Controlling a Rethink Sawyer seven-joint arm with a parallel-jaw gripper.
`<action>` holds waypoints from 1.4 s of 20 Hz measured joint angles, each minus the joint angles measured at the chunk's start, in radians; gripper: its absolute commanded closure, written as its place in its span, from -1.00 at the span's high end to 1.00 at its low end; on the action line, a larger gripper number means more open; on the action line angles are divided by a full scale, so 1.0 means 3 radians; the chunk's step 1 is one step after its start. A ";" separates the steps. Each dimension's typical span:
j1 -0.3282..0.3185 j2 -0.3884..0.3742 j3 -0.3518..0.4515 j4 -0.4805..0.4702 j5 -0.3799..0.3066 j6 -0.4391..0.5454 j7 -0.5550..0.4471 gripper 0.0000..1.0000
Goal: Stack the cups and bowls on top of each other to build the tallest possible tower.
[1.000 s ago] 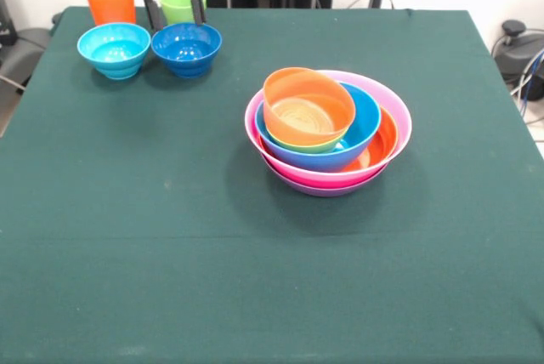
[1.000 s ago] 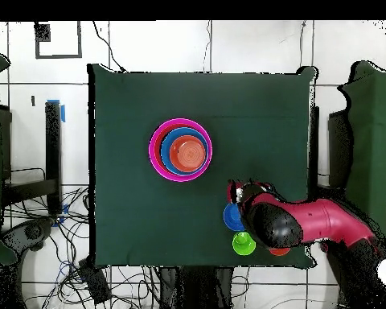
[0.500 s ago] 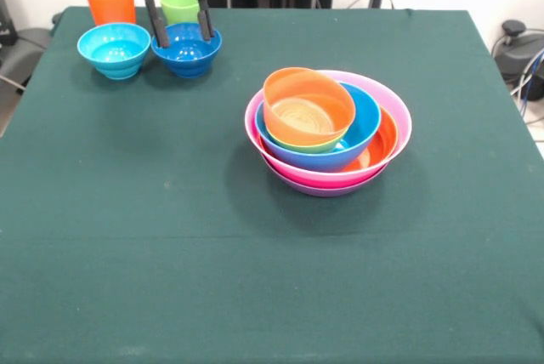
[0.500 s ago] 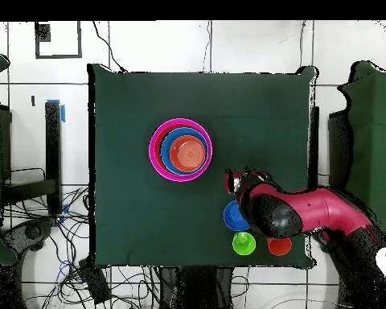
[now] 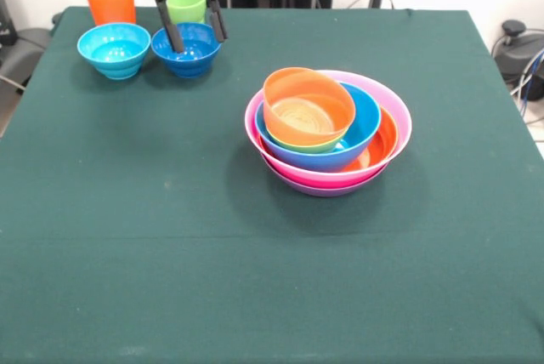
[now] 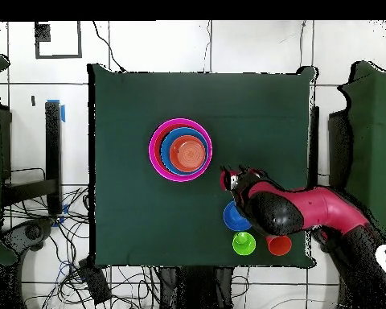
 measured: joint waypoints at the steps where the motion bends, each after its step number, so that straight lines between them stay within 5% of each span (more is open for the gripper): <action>1: 0.0005 -0.0014 0.0000 0.0000 0.0020 0.0008 0.0000 1.00; 10: 0.0005 -0.0422 -0.0039 0.0053 0.0410 0.0517 0.0000 1.00; 18: -0.0166 -0.0790 -0.0039 0.0230 0.0511 0.0890 0.0000 1.00; 28: -0.0529 -0.0695 0.0098 0.0422 0.0522 0.0895 0.0000 1.00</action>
